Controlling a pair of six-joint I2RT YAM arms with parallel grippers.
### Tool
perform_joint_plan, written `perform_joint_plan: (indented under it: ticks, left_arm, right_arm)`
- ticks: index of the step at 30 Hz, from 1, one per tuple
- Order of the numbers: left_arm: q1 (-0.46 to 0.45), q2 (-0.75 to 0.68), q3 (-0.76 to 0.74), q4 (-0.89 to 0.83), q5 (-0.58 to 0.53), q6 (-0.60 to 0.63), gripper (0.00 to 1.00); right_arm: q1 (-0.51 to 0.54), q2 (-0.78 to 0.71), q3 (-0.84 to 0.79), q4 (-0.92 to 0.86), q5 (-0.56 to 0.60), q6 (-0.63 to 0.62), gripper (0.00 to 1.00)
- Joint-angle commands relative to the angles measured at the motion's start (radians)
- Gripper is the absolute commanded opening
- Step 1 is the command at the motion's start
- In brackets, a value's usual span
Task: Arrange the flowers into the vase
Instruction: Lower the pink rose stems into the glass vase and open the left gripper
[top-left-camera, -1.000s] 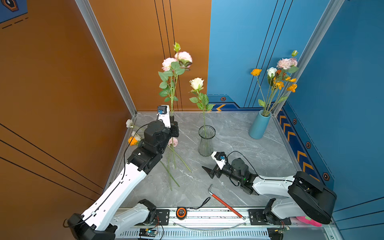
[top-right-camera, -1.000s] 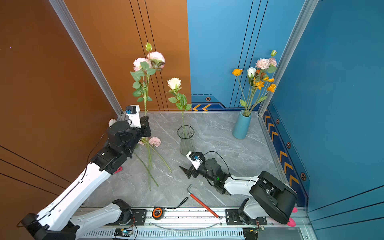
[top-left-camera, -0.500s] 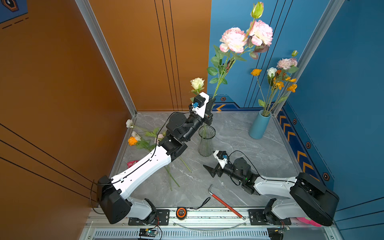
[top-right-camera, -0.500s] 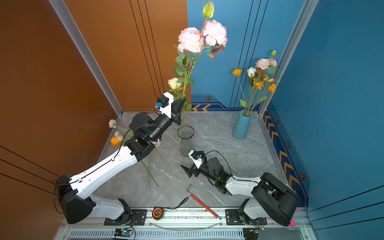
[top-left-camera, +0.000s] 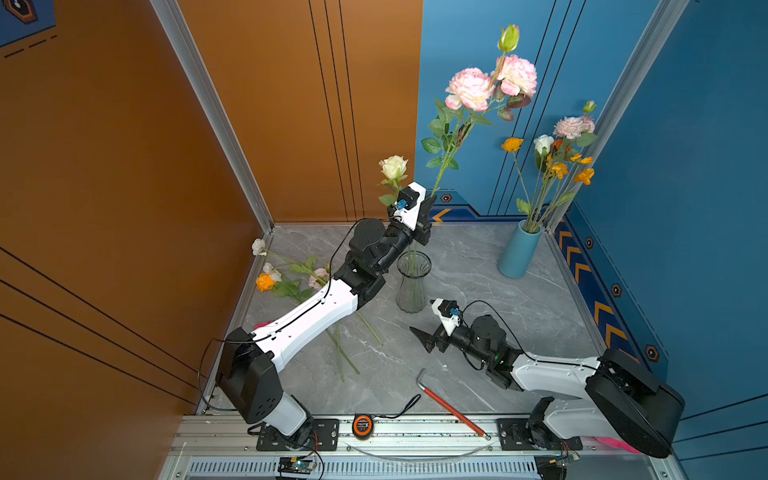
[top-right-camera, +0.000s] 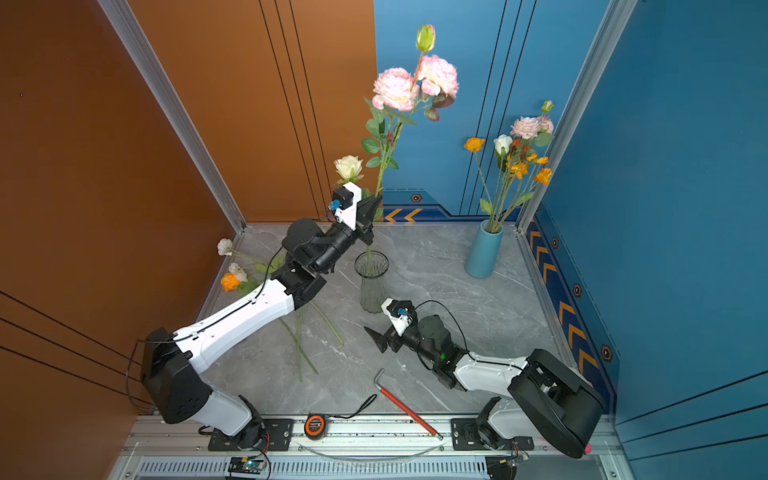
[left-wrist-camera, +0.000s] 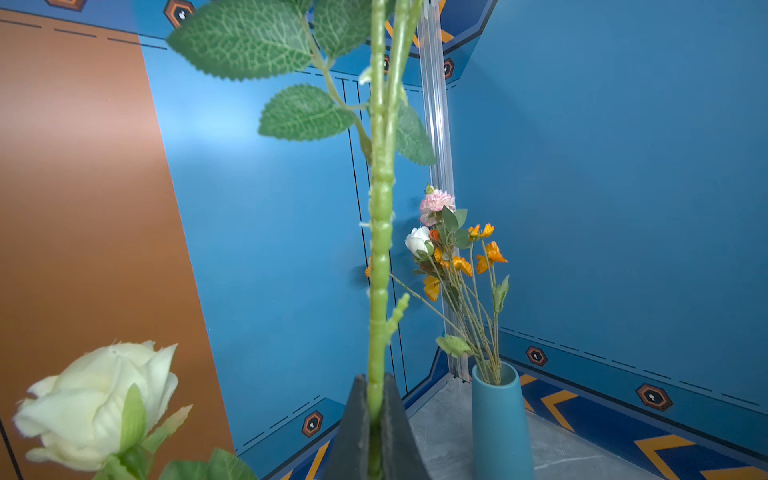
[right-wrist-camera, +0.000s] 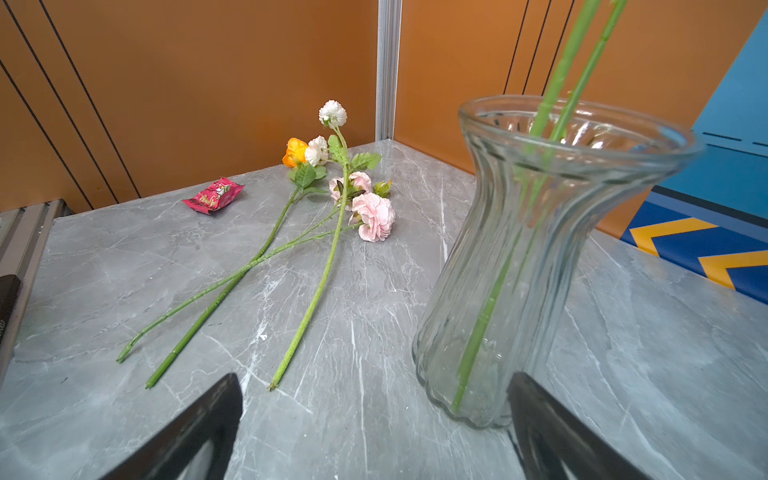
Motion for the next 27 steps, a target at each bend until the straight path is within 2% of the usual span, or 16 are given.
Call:
perform_joint_plan:
  ticks: [1, 6, 14, 22, 25, 27]
  left_arm:
    - [0.014, 0.014, -0.064, 0.03, 0.055, -0.002, 0.0]
    - [0.015, 0.039, -0.17, 0.142, 0.118, 0.059, 0.0]
    - [0.009, 0.092, -0.275, 0.248, 0.084, 0.071, 0.0]
    - [0.006, 0.077, -0.353, 0.264, 0.02, 0.07, 0.0]
    - [0.017, 0.07, -0.371, 0.262, 0.012, 0.049, 0.07]
    - [0.026, 0.075, -0.38, 0.263, 0.013, 0.031, 0.07]
  right_arm:
    - [-0.006, -0.04, -0.016, -0.007, 0.014, -0.012, 1.0]
    - [-0.017, -0.046, -0.02, -0.022, 0.029, -0.023, 1.0]
    - [-0.039, 0.042, 0.001, 0.041, -0.016, 0.019, 1.0]
    - [-0.041, 0.02, 0.0, 0.025, -0.018, 0.022, 1.0]
    - [-0.04, 0.018, -0.002, 0.023, -0.016, 0.022, 1.0]
    - [-0.044, 0.02, -0.002, 0.026, -0.016, 0.023, 1.0]
